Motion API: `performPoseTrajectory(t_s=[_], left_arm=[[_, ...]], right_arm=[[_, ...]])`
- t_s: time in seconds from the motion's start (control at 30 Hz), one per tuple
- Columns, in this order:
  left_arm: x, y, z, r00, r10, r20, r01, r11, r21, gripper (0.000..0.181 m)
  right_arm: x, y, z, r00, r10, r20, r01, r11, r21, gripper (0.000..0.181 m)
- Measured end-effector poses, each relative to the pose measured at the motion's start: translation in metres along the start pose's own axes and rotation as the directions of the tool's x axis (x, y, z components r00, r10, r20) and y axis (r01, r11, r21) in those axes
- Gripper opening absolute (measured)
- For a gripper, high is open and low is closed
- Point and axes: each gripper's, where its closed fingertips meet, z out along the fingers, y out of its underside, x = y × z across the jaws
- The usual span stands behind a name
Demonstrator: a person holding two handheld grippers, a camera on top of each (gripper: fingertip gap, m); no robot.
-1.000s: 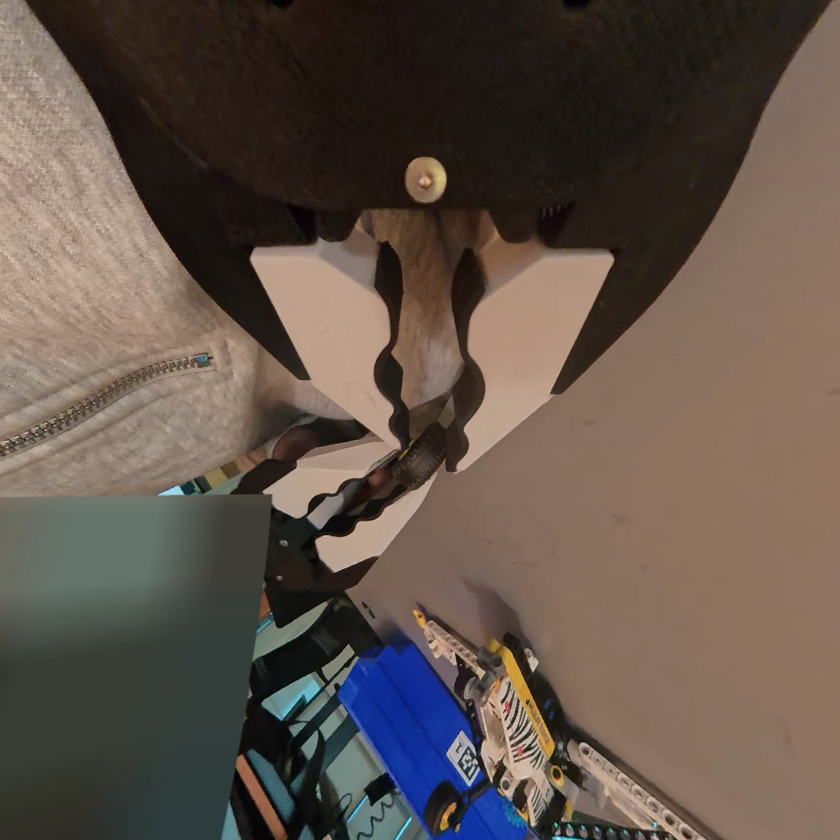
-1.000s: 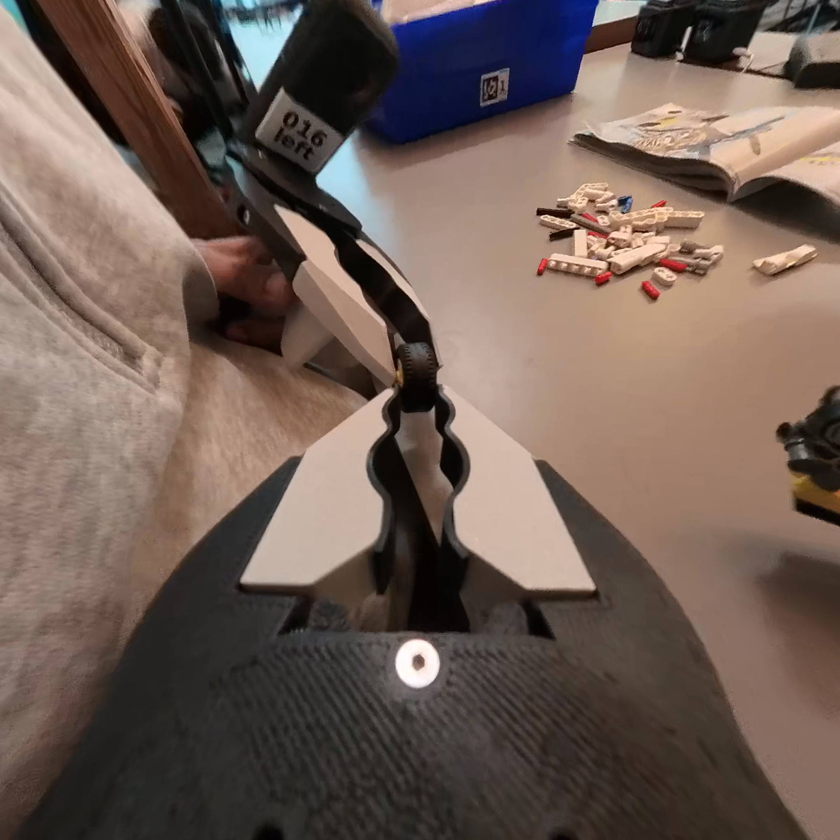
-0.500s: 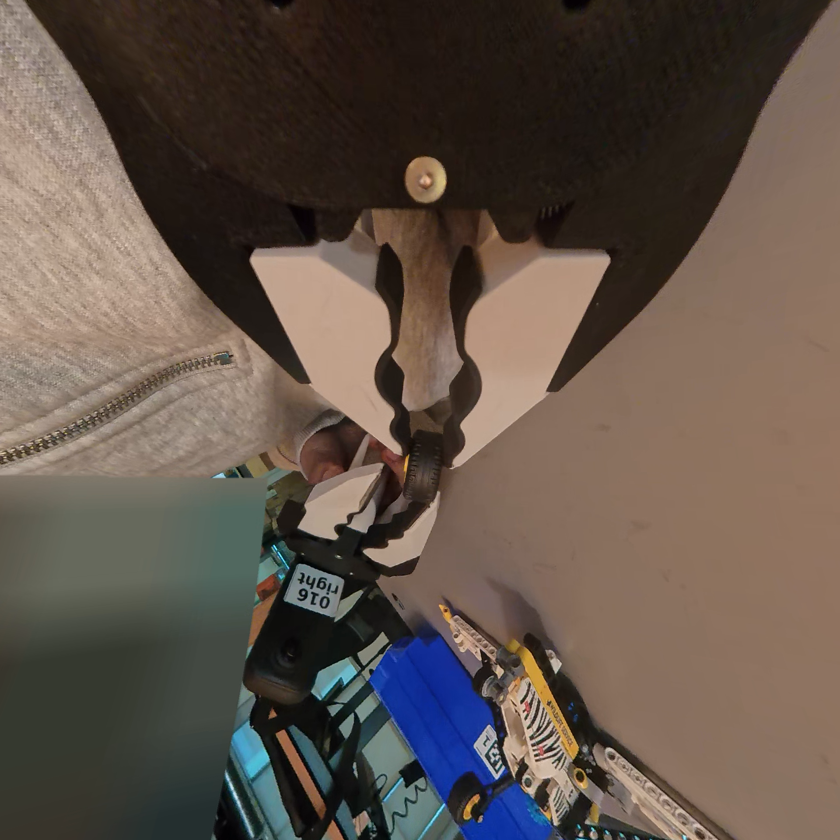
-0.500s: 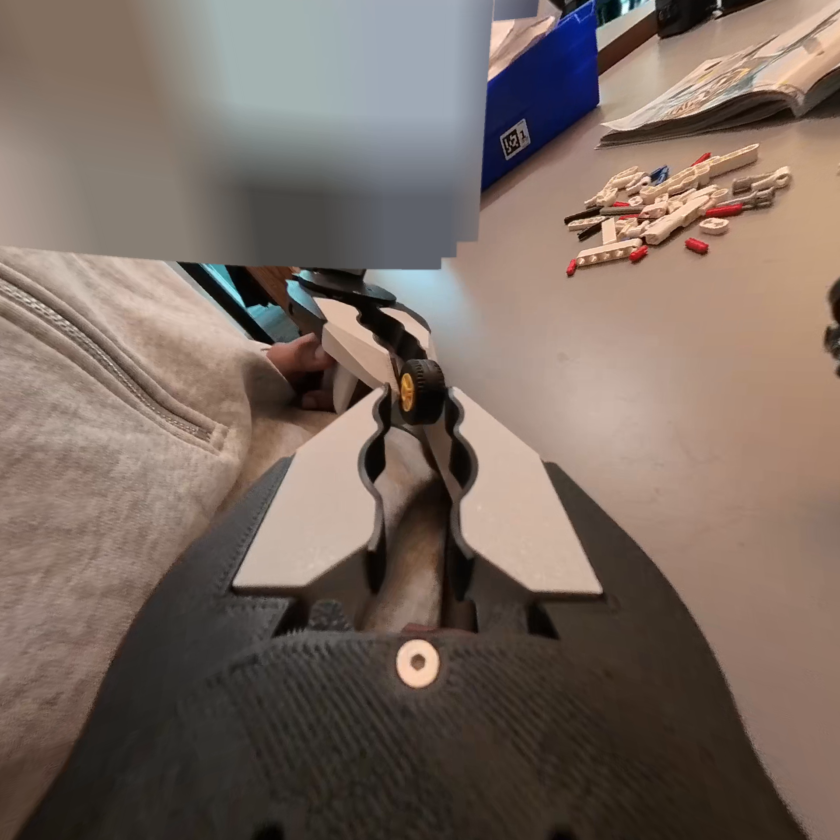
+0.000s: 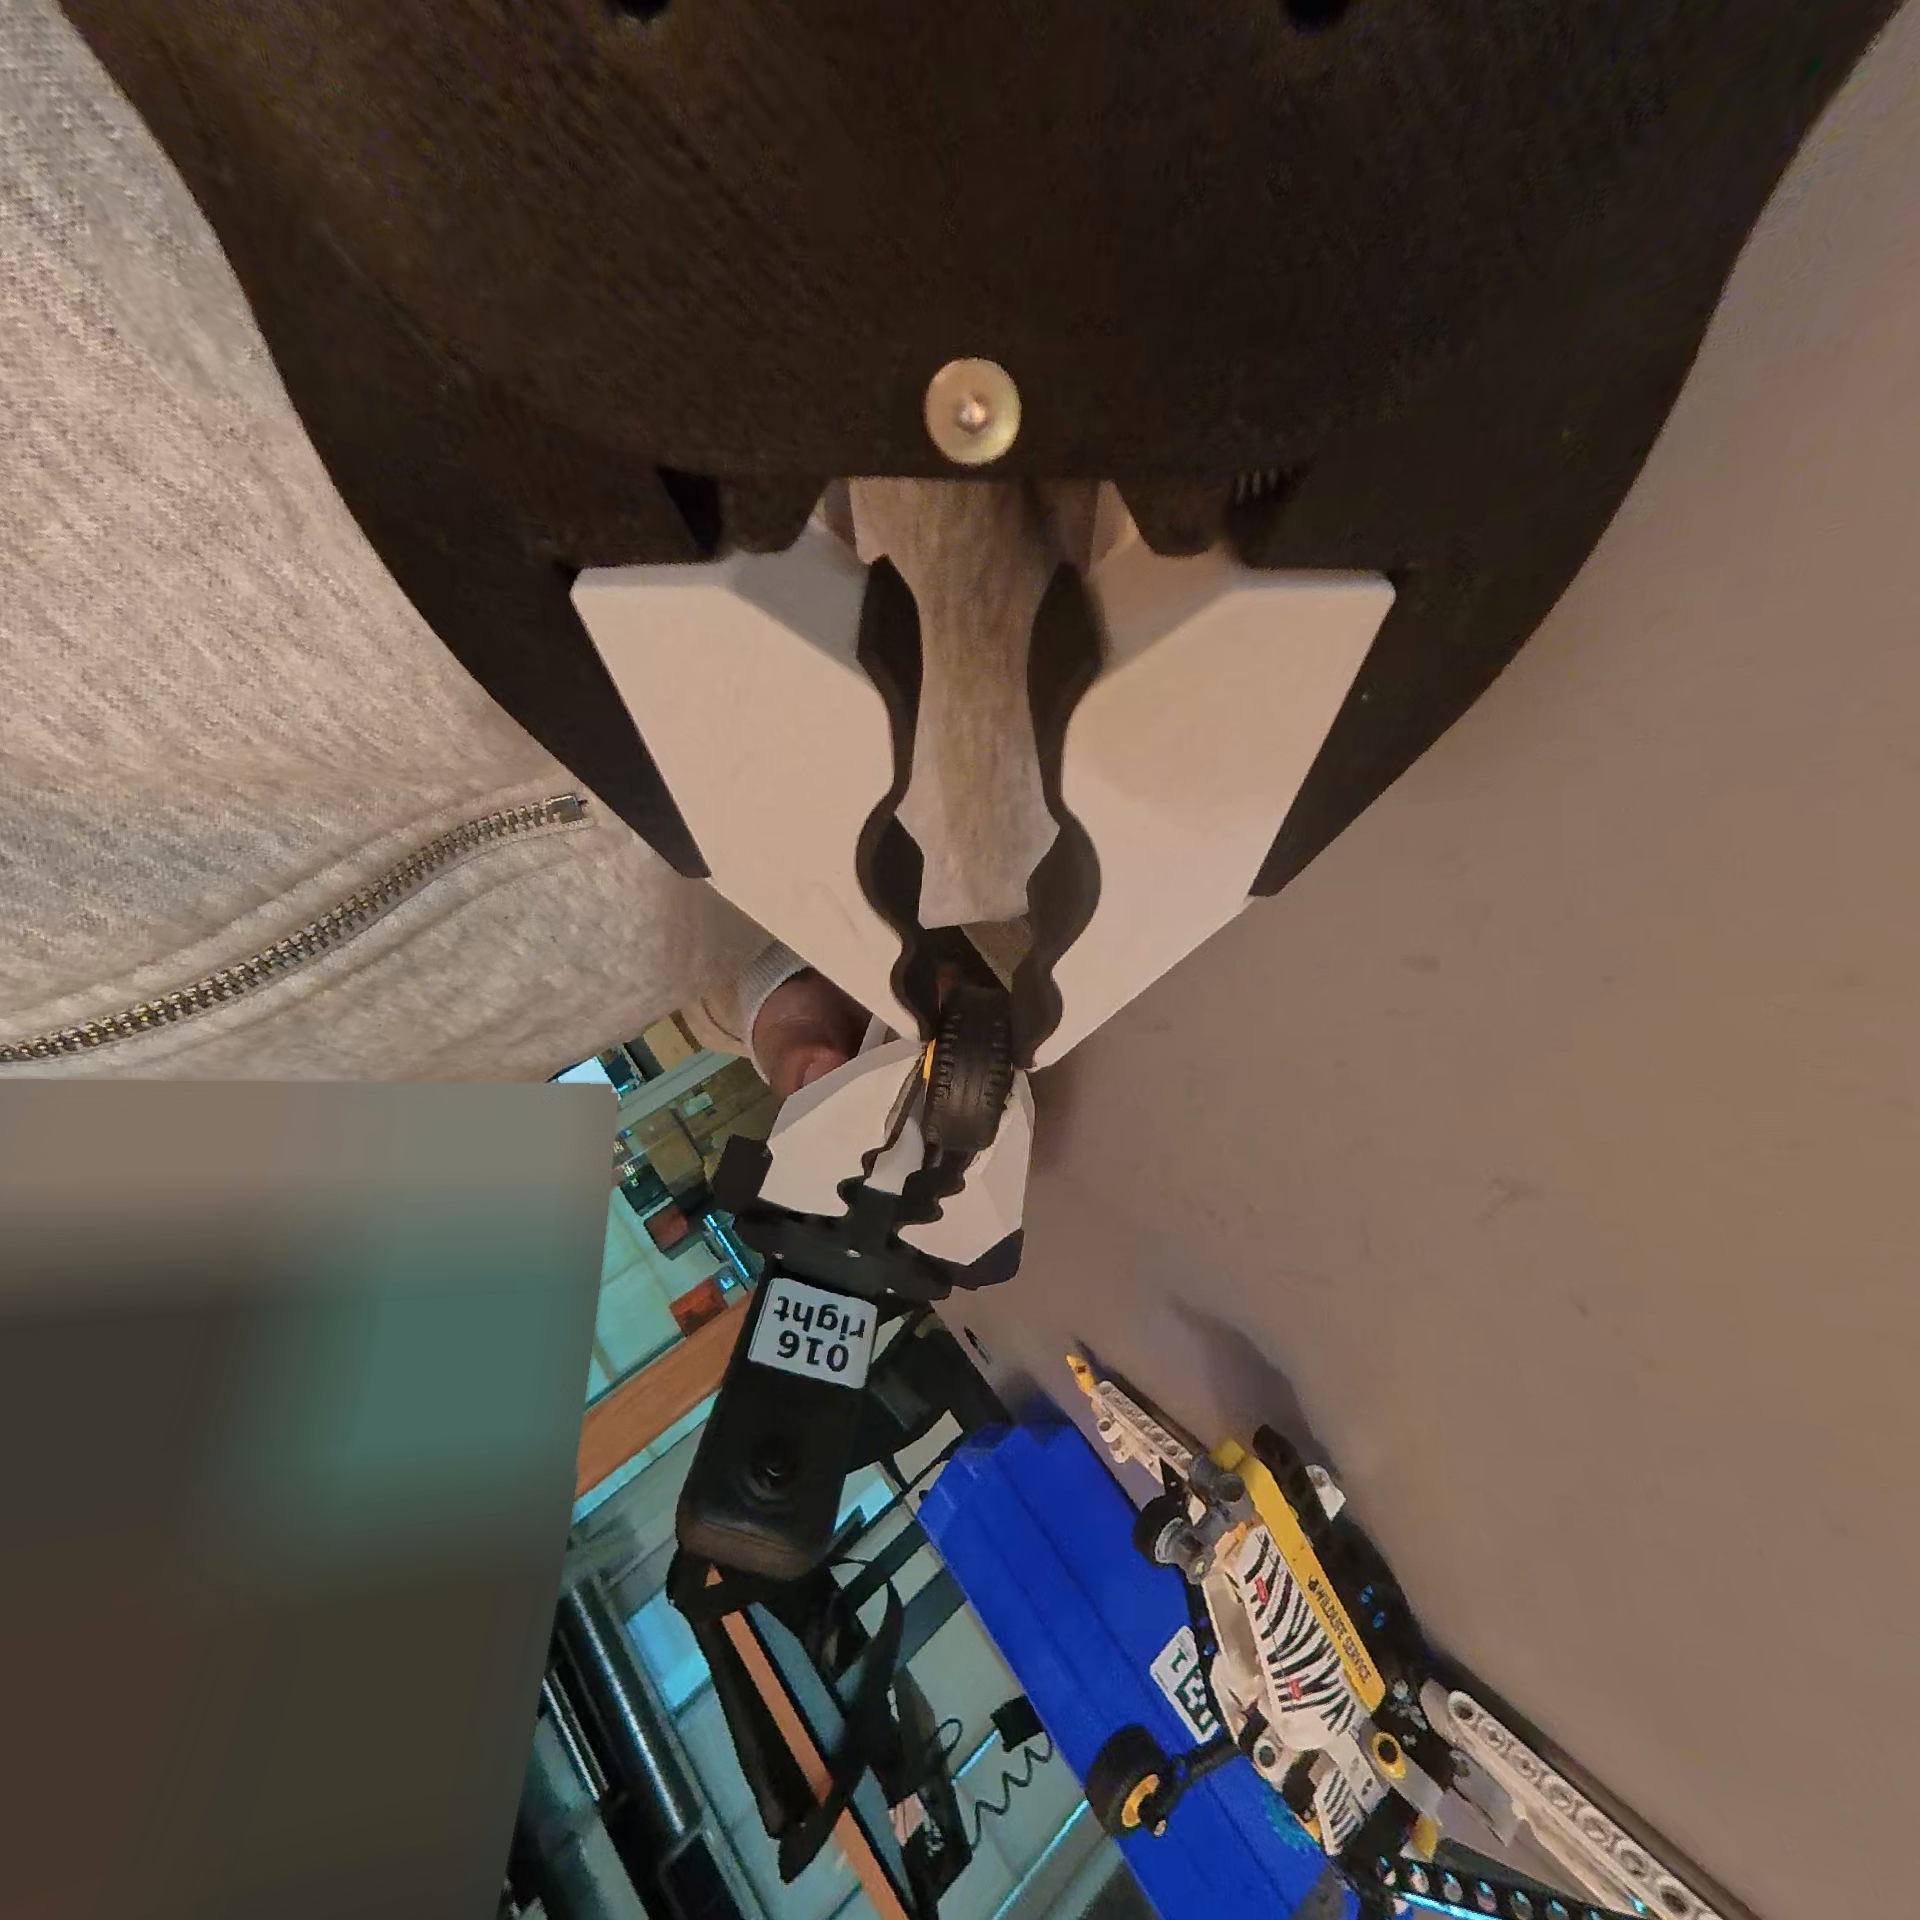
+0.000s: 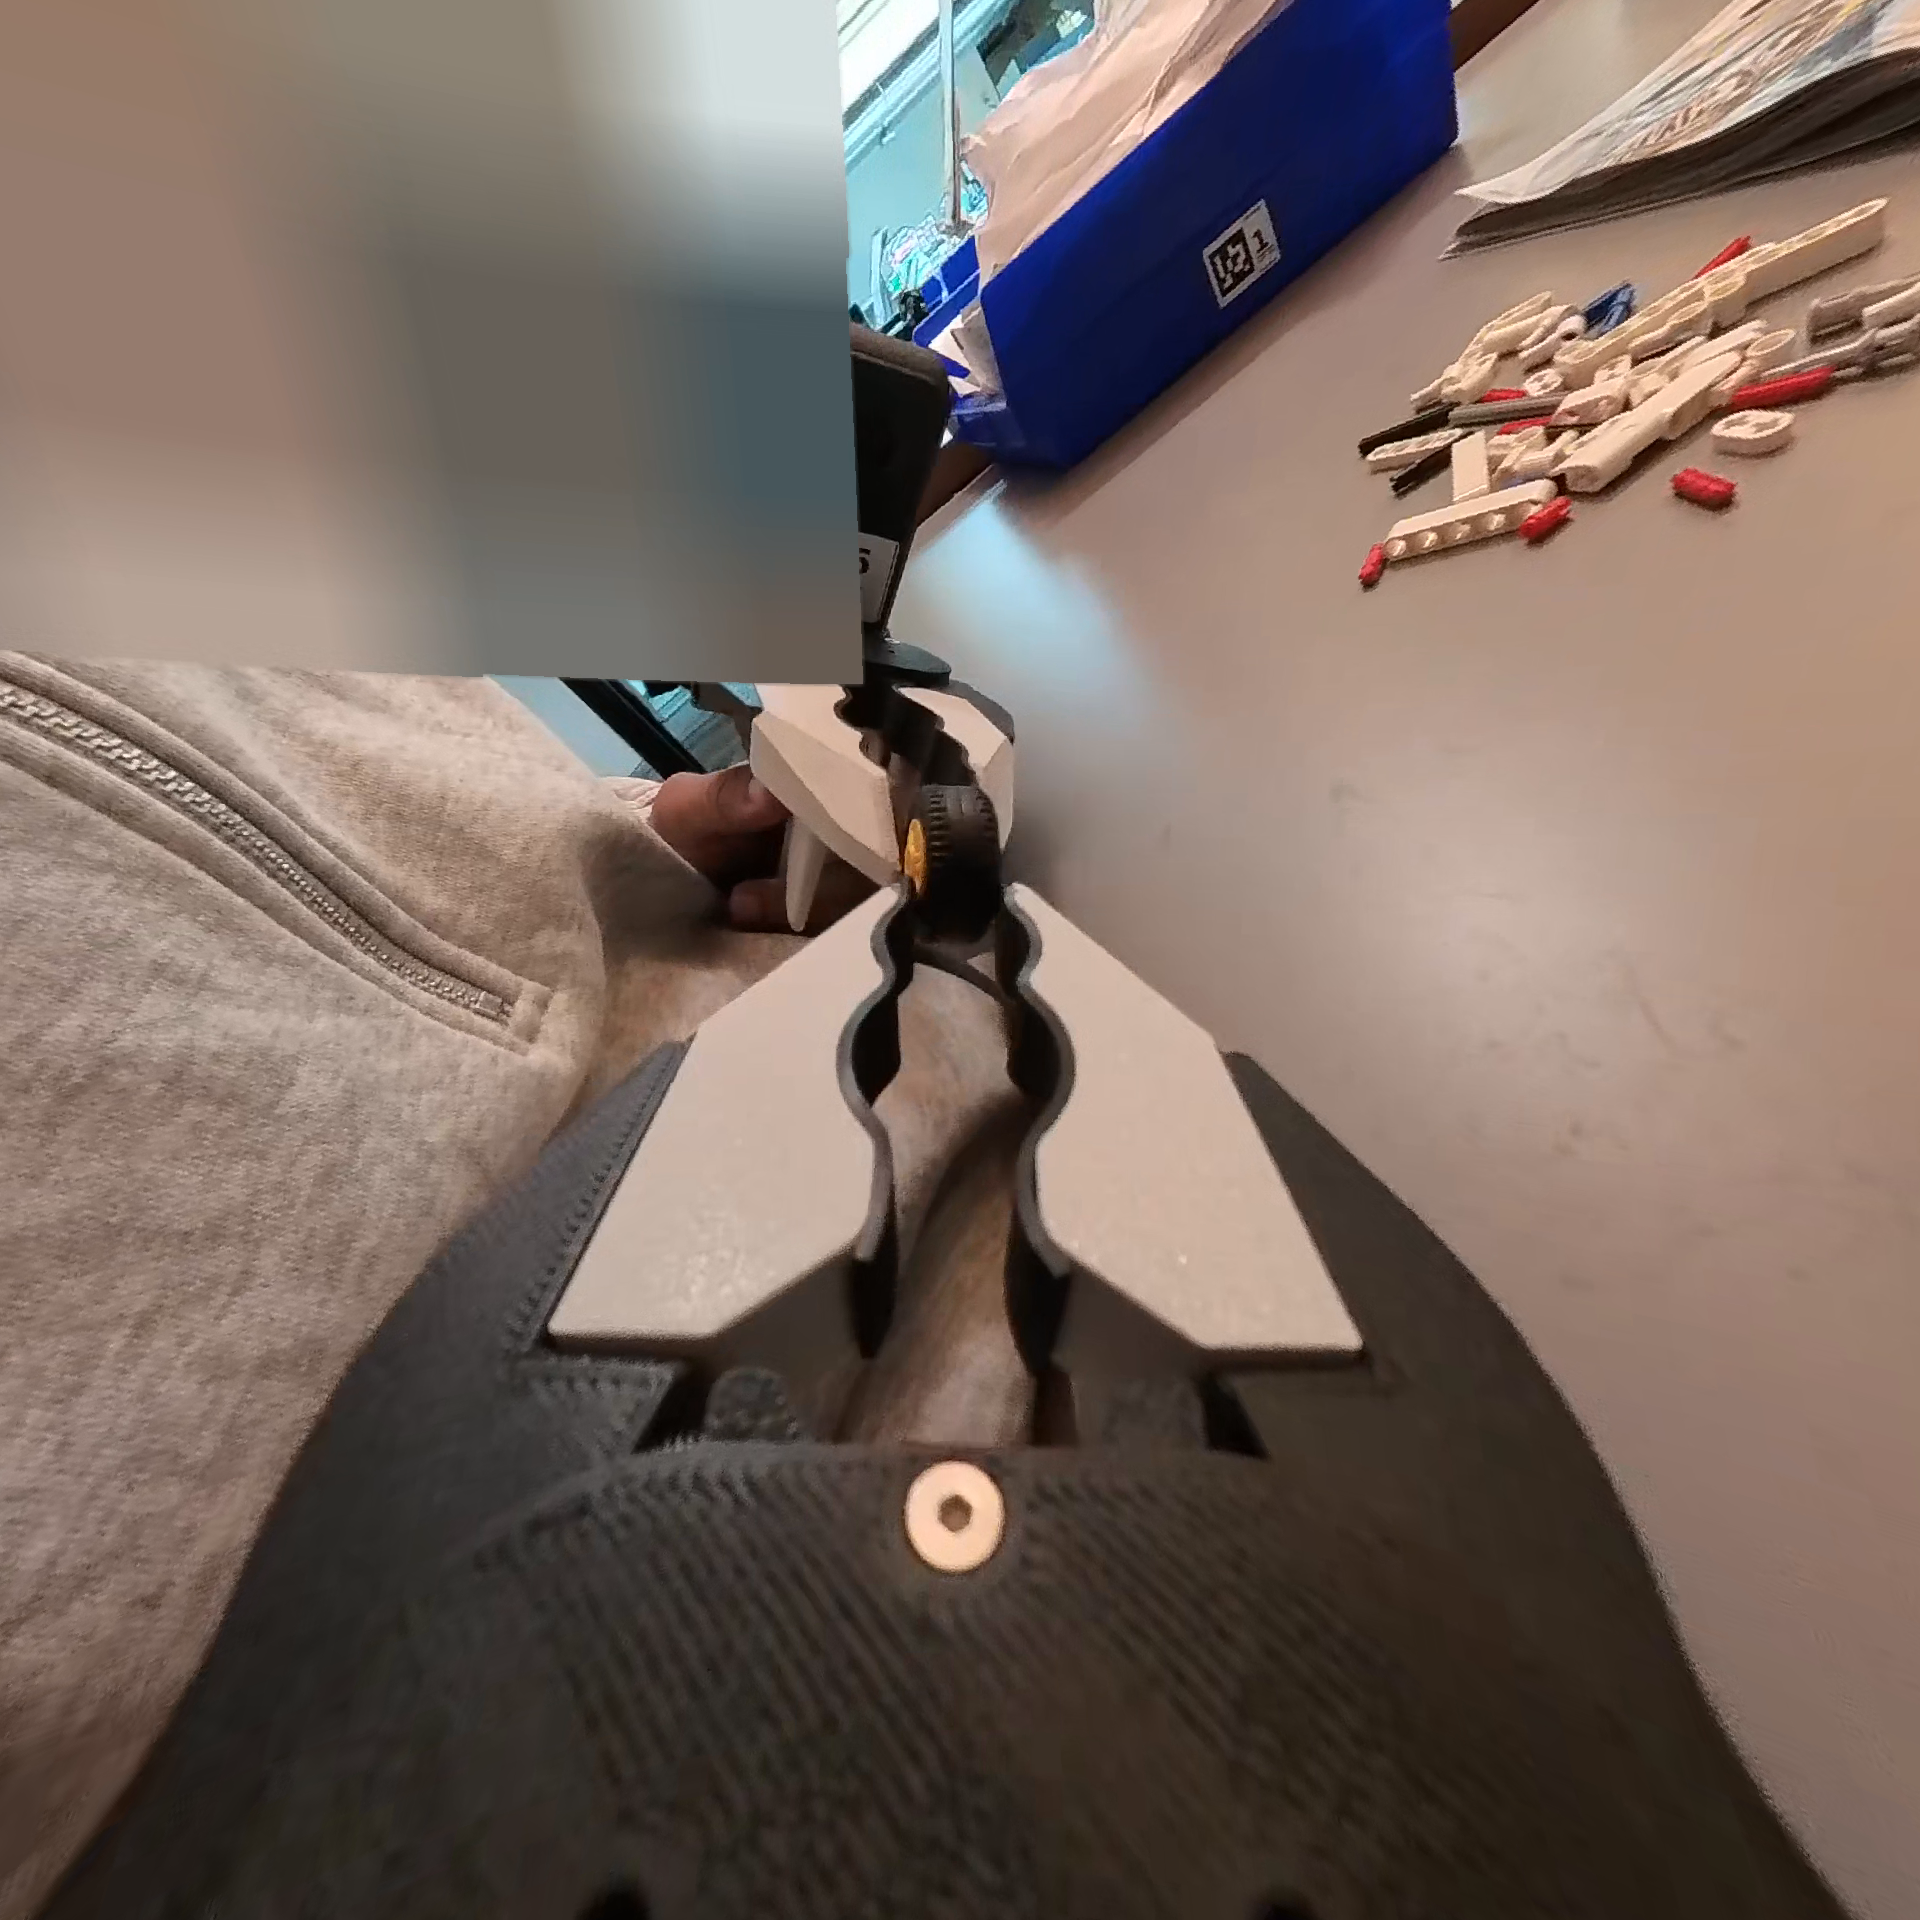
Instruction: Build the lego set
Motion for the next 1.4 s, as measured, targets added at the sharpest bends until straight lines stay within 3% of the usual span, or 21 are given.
performPoseTrajectory(t_s=[0.4, 0.63, 0.87, 1.17, 1.4], left_arm=[[-0.006, -0.002, -0.001, 0.997, 0.052, 0.060, -0.052, 0.999, -0.006, 0.015], [-0.032, 0.001, -0.006, 0.951, 0.152, 0.270, -0.128, 0.986, -0.104, 0.019], [-0.039, -0.011, -0.016, 0.949, 0.096, 0.300, -0.091, 0.995, -0.029, 0.027], [-0.044, -0.012, -0.020, 0.931, 0.135, 0.339, -0.122, 0.991, -0.058, 0.028], [-0.042, -0.022, -0.049, 0.903, 0.185, 0.387, -0.173, 0.983, -0.066, 0.030]], right_arm=[[0.005, 0.001, 0.004, 0.998, 0.069, -0.008, -0.069, 0.998, -0.002, 0.013], [0.022, 0.011, 0.006, 0.989, 0.086, -0.119, -0.096, 0.993, -0.075, 0.013], [0.032, -0.002, -0.003, 0.980, 0.103, -0.170, -0.107, 0.994, -0.015, 0.032], [0.030, 0.004, 0.005, 0.972, -0.070, -0.226, 0.044, 0.992, -0.119, 0.038], [0.025, 0.012, 0.017, 0.950, -0.208, -0.232, 0.162, 0.966, -0.203, 0.036]])
